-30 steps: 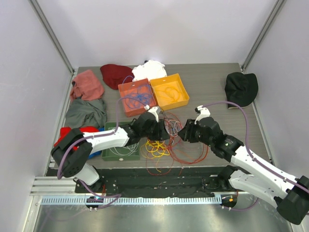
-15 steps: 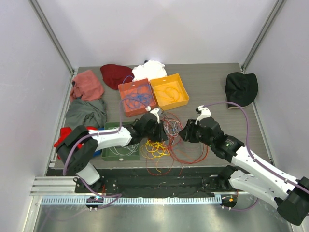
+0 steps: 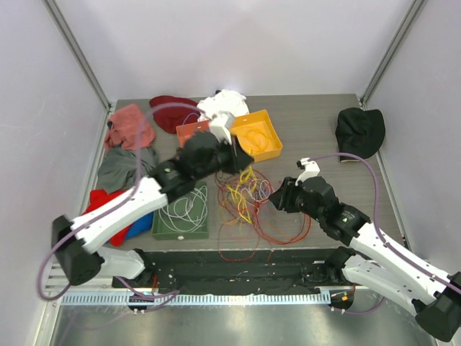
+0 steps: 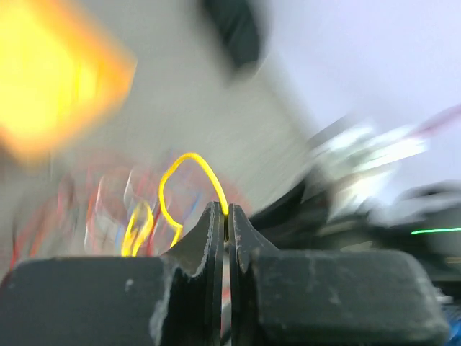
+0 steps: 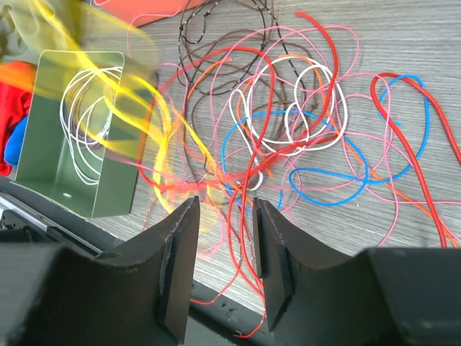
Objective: Untangle the cables
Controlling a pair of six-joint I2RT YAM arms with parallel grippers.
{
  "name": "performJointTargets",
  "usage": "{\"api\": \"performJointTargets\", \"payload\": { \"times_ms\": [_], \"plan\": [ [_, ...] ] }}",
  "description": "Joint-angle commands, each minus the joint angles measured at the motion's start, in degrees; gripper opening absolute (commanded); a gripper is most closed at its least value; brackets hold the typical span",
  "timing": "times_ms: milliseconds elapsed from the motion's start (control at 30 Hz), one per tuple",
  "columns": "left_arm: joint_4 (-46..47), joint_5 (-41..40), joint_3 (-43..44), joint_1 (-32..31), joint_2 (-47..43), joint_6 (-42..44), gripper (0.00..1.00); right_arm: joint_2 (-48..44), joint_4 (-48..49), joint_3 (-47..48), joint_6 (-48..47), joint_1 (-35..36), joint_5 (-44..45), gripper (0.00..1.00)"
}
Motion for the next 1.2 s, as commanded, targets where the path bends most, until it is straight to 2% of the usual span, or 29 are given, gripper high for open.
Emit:
{"api": "performJointTargets", "payload": {
  "times_ms": [0,233,367,633,867,1000,1167],
  "plan": [
    [-7.28,-4.36,14.81,-0.3,-7.51,7.06,0.02,-1.89,0.92,1.86,-1.08,0.31,1.38,0.43],
    [-14.06,-3.48,40.02,-0.3,-4.1,12.5,0.0,-4.0,0.13,3.61,-1.7,0.23,2.17,0.42],
    [-16.96,-1.29,45.68,-0.21,-1.28,12.17,0.0,-4.96,-0.74,4.23,-1.7,0.31,2.35,0.42],
    [-13.98,0.56,36.9,-0.3,-1.89,9.17,0.0,-6.81,-1.19,2.74,-1.0,0.23,2.35,0.42],
    [-14.42,-0.4,37.43,-0.3,0.39,10.66,0.0,-7.07,-0.04,4.05,-1.44,0.31,3.4,0.46],
    [-14.25,-3.83,38.04,-0.3,2.76,12.24,0.0,-8.91,-0.83,4.05,-1.43,0.31,4.8,0.46],
    [-15.12,-5.94,44.52,-0.03,7.42,14.97,0.0,-11.38,-4.43,5.81,-2.57,0.22,7.35,0.46]
  ]
}}
